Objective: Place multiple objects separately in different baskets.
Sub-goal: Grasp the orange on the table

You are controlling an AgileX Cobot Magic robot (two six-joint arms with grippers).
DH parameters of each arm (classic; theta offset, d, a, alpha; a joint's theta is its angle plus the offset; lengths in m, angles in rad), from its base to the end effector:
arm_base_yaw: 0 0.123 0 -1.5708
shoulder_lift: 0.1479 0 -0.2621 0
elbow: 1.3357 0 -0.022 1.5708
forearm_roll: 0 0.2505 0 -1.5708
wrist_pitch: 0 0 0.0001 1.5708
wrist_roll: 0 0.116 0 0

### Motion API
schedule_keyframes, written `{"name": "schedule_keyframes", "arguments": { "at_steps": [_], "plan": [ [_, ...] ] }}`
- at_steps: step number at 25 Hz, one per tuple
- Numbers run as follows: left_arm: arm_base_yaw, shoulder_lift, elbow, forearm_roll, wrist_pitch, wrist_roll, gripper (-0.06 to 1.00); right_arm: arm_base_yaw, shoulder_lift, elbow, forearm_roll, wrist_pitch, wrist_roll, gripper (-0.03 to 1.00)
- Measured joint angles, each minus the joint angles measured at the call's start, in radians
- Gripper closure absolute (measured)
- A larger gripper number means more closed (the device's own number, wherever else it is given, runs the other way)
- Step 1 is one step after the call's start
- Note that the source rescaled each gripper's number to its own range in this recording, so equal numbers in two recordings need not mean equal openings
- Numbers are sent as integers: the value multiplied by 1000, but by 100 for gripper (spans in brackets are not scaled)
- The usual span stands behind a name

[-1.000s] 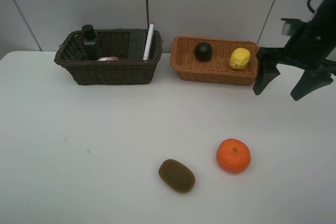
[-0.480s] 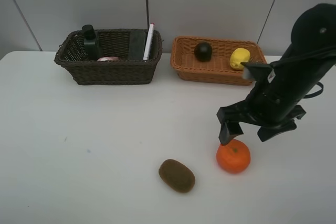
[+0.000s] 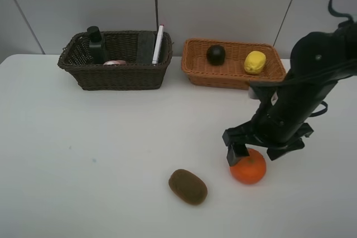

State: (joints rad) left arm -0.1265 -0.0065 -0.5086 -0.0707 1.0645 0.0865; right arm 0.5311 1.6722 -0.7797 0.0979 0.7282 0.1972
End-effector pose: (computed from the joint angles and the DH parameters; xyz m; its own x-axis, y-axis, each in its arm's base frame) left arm 0.0369 -0.0119 0.2684 -0.4314 0.1073 -0.8958 0.2036 0.9789 0.0192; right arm 0.2191 0.1375 0.0960 -0.9659 -0.2582 -0.0209 -0.2591 0.9631 0.0732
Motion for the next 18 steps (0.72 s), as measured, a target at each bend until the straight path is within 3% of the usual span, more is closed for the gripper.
{"name": "schedule_keyframes", "arguments": {
  "at_steps": [5, 18],
  "plan": [
    [0, 0, 0, -1, 0, 0, 1, 0, 76, 3, -5, -60, 0, -3],
    [0, 0, 0, -1, 0, 0, 1, 0, 177, 0, -32, -71, 6, -3]
  ]
}}
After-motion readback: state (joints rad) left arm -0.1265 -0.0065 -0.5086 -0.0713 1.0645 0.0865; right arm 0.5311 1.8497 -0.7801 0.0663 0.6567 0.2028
